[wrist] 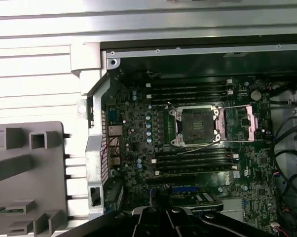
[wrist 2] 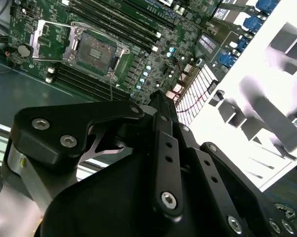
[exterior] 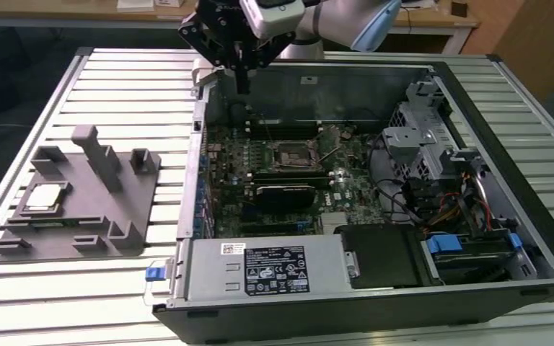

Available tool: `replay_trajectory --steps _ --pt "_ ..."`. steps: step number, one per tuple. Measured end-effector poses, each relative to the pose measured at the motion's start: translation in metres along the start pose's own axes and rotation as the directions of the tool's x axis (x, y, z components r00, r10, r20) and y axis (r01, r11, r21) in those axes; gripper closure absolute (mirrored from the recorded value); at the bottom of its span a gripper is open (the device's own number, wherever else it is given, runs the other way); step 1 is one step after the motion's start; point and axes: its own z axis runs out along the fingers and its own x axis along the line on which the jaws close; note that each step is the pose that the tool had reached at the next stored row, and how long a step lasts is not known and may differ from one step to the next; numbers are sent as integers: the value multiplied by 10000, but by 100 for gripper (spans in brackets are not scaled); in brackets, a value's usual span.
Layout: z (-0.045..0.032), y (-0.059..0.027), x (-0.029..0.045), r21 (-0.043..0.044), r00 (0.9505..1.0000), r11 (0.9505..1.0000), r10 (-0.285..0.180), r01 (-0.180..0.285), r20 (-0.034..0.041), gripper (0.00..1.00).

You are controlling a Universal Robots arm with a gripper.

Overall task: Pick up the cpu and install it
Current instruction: 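Reach for the cpu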

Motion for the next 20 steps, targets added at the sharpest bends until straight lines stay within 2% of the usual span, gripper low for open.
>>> replay_trajectory --steps 10,20 --pt "-3 -9 116 -1 10000 10000 0 0 1 89" --pt "-7 -21 275 -1 10000 10000 0 0 1 89"
